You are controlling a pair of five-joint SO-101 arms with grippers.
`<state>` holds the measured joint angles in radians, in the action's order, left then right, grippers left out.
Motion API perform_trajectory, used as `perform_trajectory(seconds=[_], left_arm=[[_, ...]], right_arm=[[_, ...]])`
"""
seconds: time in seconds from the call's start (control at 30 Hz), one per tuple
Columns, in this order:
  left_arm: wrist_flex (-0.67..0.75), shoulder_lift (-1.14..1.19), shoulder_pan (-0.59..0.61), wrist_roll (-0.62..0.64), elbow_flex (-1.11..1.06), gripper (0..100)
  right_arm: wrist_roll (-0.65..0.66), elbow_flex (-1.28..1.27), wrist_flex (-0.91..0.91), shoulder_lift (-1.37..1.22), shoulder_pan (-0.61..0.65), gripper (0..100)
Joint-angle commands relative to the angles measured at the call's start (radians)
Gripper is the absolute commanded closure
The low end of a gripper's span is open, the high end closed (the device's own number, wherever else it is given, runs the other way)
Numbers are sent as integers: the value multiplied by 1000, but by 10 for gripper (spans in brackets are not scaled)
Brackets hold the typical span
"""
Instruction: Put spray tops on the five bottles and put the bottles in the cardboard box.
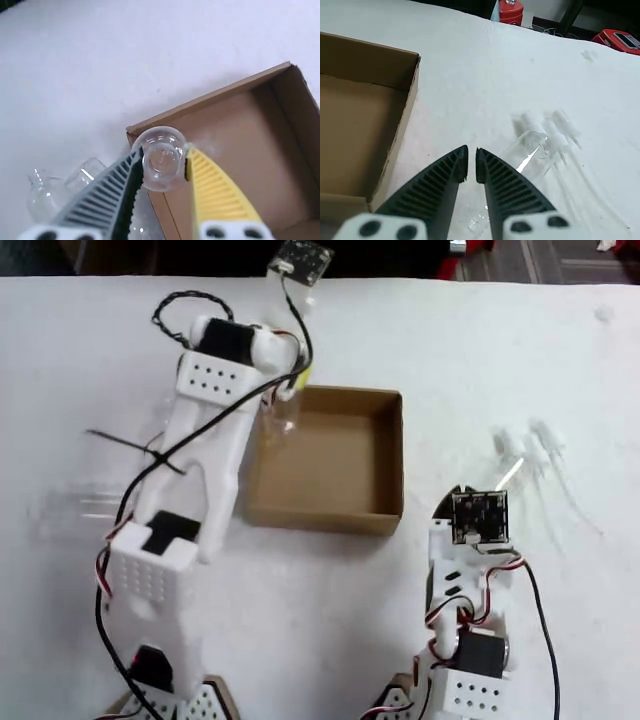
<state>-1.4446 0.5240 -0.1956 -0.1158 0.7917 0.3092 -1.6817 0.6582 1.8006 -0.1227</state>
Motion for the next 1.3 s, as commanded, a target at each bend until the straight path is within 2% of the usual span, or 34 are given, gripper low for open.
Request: perform_trajectory(seconds=[0.0,0.3,0.6,0.73,0.87,1.03,1.17,1.27], left_arm=[[46,12,10,15,20,863],[75,42,12,15,20,863],[69,-65,13,15,21,823],[14,-186,25,15,21,823],[-103,-334,50,8,20,823],[-242,-483,191,8,11,823],[-327,-506,387,8,11,823],[-339,-509,549,-3,-60,822]], right_arm=[[8,-8,-18,2,7,981],[8,-8,-18,2,7,981],[8,-8,-18,2,7,981],[8,-8,-18,2,7,981],[8,-8,-18,2,7,981],[8,-8,-18,2,7,981],[8,-8,-18,2,7,981],[8,-8,-18,2,7,981]])
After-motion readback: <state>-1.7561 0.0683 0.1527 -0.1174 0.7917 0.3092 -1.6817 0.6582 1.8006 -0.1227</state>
